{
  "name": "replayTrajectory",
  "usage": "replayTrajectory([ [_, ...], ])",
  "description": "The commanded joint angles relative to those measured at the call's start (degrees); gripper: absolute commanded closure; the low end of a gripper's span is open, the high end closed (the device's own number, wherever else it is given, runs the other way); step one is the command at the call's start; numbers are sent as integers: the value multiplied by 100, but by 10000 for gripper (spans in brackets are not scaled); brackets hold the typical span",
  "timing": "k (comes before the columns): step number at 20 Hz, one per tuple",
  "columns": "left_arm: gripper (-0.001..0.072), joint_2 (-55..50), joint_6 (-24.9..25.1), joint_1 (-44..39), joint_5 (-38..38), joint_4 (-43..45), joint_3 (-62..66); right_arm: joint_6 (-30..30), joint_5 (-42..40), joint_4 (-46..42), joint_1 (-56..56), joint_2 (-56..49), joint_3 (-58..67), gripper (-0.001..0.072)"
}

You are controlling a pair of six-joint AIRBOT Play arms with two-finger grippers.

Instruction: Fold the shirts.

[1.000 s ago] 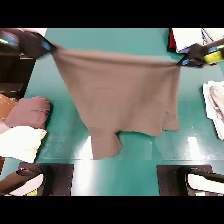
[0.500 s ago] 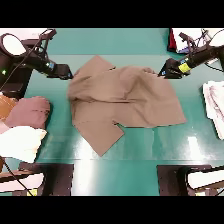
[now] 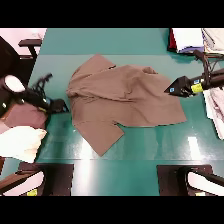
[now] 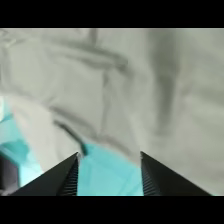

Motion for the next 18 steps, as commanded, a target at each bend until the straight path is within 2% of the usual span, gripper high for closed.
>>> replayTrajectory([
  [1,216,155,20,46,597,-590,-1281,-219,-181,243,-103,503,-713,346],
  [6,216,155,216,-7,1316,-1191,-1902,-221,-317,247,-103,673,-949,347],
  [10,217,155,140,-616,1989,-1438,-1902,-221,-319,240,-103,673,-949,346],
  [11,245,155,96,-693,2103,-1596,-1897,-221,-304,236,-103,673,-949,346],
  [13,618,157,107,-693,2059,-1764,-1770,-225,-153,7,-201,673,-949,346],
  [14,678,162,116,-691,1941,-1757,-1644,-225,-35,-249,-339,673,-951,346],
  [18,679,468,116,-675,1495,-1384,-1080,-133,273,-1266,-1333,673,-1040,345],
])
